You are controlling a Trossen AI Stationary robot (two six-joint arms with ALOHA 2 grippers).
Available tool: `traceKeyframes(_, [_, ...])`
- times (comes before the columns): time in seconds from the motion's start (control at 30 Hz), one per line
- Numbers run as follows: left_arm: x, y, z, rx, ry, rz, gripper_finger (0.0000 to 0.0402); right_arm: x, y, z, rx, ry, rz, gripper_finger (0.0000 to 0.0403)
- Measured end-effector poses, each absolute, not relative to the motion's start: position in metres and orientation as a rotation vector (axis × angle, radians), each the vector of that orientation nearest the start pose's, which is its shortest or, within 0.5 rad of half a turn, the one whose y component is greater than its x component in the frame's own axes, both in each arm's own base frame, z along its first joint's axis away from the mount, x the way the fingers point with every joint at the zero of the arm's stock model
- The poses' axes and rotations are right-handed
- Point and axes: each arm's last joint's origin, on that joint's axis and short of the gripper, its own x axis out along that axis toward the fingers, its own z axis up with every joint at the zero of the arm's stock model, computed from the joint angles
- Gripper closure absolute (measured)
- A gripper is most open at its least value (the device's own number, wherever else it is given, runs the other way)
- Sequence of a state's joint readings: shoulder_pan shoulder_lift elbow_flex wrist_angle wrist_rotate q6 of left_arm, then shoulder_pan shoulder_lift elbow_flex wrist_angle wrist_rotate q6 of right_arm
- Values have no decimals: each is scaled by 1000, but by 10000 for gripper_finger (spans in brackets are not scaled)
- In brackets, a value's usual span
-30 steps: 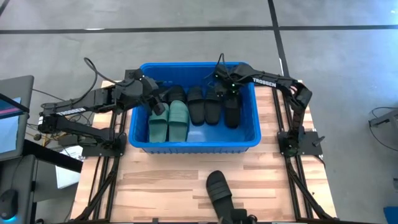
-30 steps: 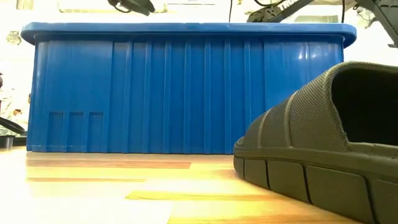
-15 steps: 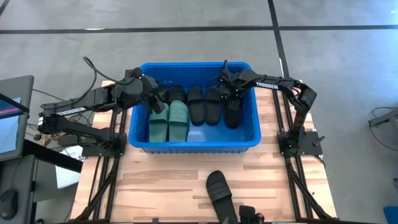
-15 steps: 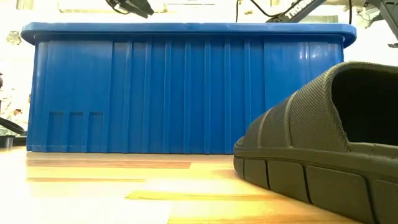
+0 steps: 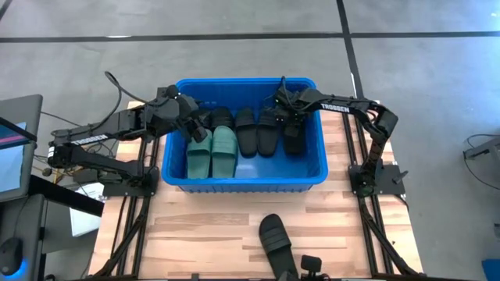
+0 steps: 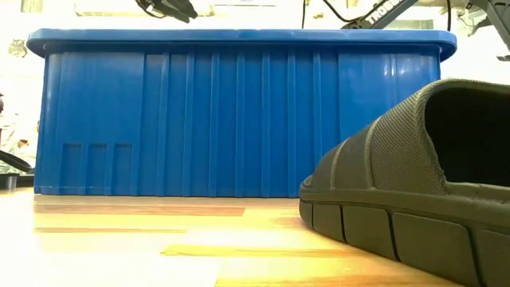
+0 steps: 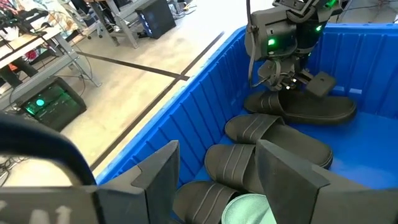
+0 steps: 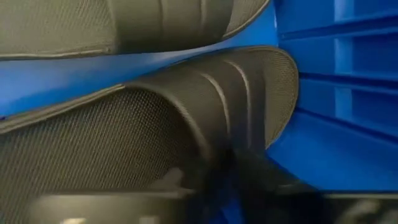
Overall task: Pick and place slides into bin
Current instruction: Adjust the black slide in the blue bin
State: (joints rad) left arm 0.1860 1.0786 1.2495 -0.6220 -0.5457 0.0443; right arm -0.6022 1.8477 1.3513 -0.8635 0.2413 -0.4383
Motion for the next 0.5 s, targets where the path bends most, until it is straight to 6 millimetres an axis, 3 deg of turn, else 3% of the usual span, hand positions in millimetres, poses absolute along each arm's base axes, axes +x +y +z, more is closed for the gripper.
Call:
traceKeyframes(0.23, [203, 54, 397, 119, 468, 710, 203, 290, -203, 203, -68, 1487, -450, 395])
traceKeyframes(0.5, [203, 54, 397, 119, 468, 710, 203, 281, -193, 236, -77, 1401, -528, 398])
